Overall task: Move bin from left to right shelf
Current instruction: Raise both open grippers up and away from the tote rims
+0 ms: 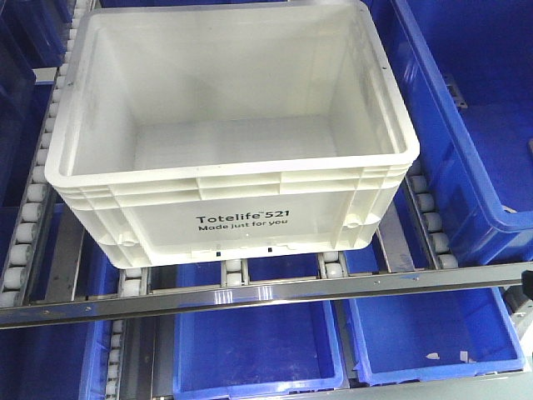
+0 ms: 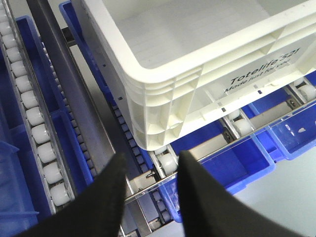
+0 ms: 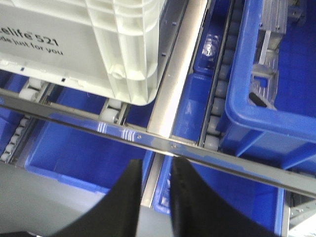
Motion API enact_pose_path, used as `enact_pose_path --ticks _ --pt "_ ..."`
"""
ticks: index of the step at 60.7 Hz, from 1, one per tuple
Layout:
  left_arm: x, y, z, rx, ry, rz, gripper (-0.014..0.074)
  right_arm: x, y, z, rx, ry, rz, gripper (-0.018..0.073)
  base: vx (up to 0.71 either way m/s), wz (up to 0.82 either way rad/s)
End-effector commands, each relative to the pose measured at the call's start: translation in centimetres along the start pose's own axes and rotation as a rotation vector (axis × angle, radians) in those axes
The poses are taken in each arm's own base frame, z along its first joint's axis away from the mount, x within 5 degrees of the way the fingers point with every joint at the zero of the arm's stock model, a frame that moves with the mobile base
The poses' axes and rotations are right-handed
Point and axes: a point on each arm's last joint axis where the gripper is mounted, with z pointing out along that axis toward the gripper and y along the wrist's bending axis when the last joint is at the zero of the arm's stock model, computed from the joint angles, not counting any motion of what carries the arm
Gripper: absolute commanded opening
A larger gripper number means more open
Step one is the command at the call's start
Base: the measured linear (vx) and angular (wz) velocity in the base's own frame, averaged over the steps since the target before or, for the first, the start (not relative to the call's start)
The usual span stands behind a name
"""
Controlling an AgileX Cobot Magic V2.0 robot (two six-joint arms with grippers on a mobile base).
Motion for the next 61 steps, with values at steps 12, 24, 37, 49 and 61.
enact_pose_path --ticks 12,24,37,49,61 --pt "-1.2 -0.2 -0.5 0.026 -0.086 -0.026 -0.0010 -0.8 -0.2 -0.4 0.023 -0.041 -0.022 -0.0008 0.00 0.00" --pt "-1.2 -0.2 -0.5 0.025 -0.086 -0.025 -0.0009 -0.8 -0.2 -0.4 0.022 -0.040 -0.021 -0.0007 0.00 0.00" --pt "-1.2 -0.2 -0.5 0.025 -0.086 -0.025 -0.0009 -0.8 -0.2 -0.4 0.022 -0.040 -0.021 -0.0007 0.00 0.00" --pt "-1.1 -0.2 -0.7 0.024 -0.091 -0.026 -0.0009 -0.8 -0.2 -0.4 0.022 -0.040 -0.021 -0.0007 0.00 0.00" --pt "0.2 0.4 -2.1 -0.068 -0.257 -0.048 -0.0009 -0.8 -0.2 -0.4 0.020 -0.040 -0.019 -0.0008 0.00 0.00"
